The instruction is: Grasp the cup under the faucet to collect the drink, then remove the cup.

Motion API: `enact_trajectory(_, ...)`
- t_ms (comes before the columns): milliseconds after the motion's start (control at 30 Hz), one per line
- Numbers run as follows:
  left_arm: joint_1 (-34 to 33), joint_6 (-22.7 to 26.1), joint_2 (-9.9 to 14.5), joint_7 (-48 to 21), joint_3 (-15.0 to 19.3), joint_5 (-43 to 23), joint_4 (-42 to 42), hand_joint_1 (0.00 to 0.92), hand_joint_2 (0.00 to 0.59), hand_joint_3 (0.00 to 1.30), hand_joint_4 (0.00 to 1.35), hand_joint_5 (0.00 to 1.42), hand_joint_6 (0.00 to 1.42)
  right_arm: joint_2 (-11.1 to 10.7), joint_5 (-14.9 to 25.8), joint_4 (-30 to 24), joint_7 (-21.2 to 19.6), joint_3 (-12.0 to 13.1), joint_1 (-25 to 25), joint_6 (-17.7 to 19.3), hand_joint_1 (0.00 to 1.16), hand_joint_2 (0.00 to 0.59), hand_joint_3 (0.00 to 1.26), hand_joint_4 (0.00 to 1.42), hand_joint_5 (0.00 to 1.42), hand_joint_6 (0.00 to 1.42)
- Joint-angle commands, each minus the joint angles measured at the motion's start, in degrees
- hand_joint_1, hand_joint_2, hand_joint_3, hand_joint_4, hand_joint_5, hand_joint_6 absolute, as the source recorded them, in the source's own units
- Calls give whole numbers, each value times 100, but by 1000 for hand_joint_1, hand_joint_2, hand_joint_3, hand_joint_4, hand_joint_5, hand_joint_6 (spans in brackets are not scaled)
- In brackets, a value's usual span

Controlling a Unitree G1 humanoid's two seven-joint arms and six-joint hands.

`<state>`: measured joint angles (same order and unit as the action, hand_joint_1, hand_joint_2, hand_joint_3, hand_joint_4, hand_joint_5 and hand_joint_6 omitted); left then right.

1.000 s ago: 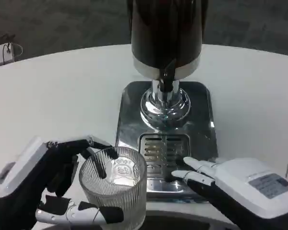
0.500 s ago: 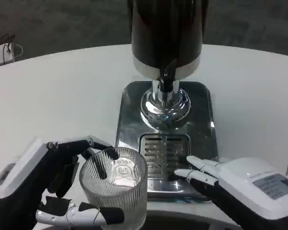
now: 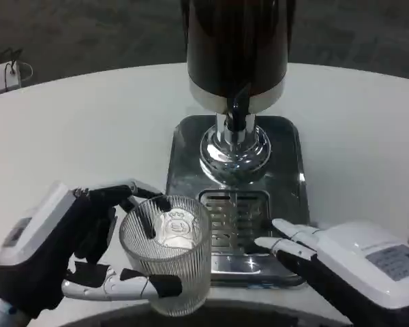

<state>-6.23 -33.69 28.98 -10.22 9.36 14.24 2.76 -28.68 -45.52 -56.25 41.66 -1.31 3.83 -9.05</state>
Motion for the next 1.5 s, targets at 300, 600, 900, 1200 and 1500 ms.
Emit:
enact_trajectory(300,-1141,11,-185,647,-349,597,-1118,540,0,994,1113,1339,1424,88,59,-87,27,111,107,-80,558,475,176,32,97,65)
enact_trajectory(600,-2033,-5,-268,1070,-793,1110,-2125,540,0,994,1113,1339,1424,114,153,-205,34,214,231,-62,558,475,175,32,107,77)
enact_trajectory(900,-2603,-41,-260,1444,-1197,1460,-2876,540,0,994,1113,1339,1424,93,313,-358,37,370,371,-37,557,475,175,32,110,79)
enact_trajectory(1200,-3044,132,-371,1853,-1566,1834,-3307,540,0,994,1113,1339,1424,153,553,-375,-9,644,577,253,557,475,171,32,111,80)
enact_trajectory(1500,-3282,510,-563,2219,-1883,2199,-3364,540,0,994,1113,1339,1424,273,774,-375,-17,969,761,524,557,475,167,32,111,80)
